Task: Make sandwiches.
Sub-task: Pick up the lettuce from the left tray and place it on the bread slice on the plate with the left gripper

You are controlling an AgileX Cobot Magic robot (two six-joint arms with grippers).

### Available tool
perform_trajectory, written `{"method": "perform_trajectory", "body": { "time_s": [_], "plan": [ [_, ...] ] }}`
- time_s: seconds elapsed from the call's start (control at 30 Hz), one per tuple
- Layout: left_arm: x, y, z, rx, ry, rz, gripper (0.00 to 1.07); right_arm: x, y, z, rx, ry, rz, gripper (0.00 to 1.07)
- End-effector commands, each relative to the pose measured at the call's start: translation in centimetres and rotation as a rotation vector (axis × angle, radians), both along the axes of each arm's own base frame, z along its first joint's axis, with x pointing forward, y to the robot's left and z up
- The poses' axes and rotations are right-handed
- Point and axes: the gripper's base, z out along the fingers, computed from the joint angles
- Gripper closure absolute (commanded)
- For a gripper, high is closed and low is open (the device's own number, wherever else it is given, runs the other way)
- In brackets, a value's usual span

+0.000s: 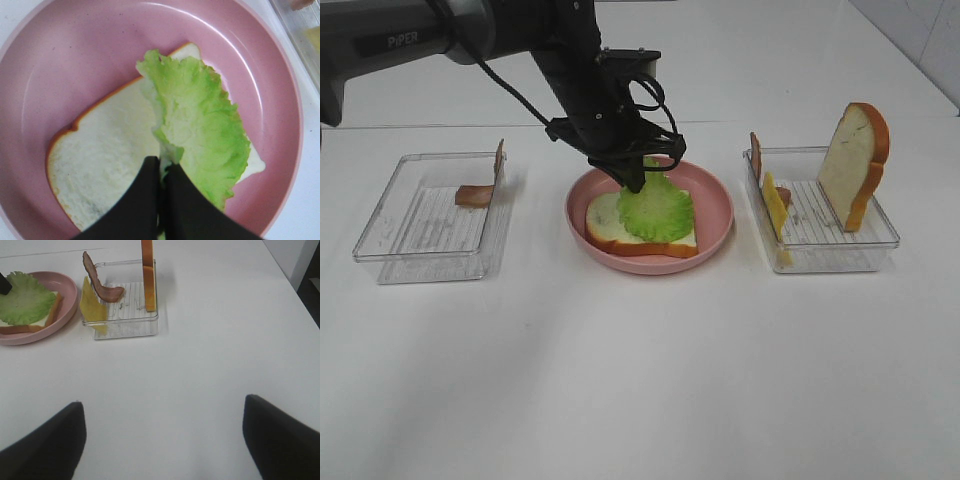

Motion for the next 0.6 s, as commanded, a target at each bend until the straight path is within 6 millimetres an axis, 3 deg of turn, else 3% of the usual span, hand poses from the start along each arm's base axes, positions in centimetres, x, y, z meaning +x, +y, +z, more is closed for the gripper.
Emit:
{"method": "perform_trajectory", "body": {
  "time_s": [0.03, 0.1, 0.13, 0.17, 0.2, 0.23, 0.27, 0.3, 0.33, 0.47, 0.6],
  "plan": [
    [0.0, 0.0, 0.2, -0.008, 0.001, 0.012, 1.07, -0.4, 0.0, 0.0, -0.002, -0.038, 0.003, 0.27],
    [0.0, 0.0, 0.2, -0.006, 0.006, 0.011, 1.01, -0.4, 0.0, 0.0, -0.002, -0.038, 0.003, 0.27],
    [0.0, 0.0, 0.2, -0.005, 0.006, 0.012, 0.95, -0.4, 0.0, 0.0, -0.002, -0.038, 0.003, 0.27],
    [0.0, 0.1, 0.2, -0.004, 0.007, 0.022, 0.75, -0.4, 0.0, 0.0, -0.002, -0.038, 0.003, 0.27],
    [0.0, 0.1, 0.2, -0.004, 0.007, 0.022, 0.75, -0.4, 0.0, 0.0, -0.002, -0.038, 0.003, 0.27],
    [0.0, 0.2, 0.2, 0.002, 0.014, 0.043, 0.5, -0.4, 0.0, 0.0, -0.002, -0.038, 0.003, 0.27],
    [0.0, 0.2, 0.2, 0.002, 0.014, 0.043, 0.5, -0.4, 0.0, 0.0, -0.002, -0.038, 0.003, 0.27],
    [0.0, 0.3, 0.1, 0.01, 0.02, 0.056, 0.35, -0.4, 0.0, 0.0, -0.002, -0.038, 0.003, 0.27],
    [-0.1, 0.5, 0.1, 0.034, 0.03, 0.058, 0.1, -0.4, 0.0, 0.0, -0.002, -0.038, 0.003, 0.27],
    [-0.3, 0.7, 0.5, 0.068, 0.058, 0.045, 0.05, -0.4, 0.0, 0.0, -0.002, -0.038, 0.003, 0.27],
    [-0.8, 0.9, 2.8, 0.099, 0.106, 0.011, 0.05, -0.4, 0.0, 0.0, -0.002, -0.038, 0.003, 0.27]
  ]
}}
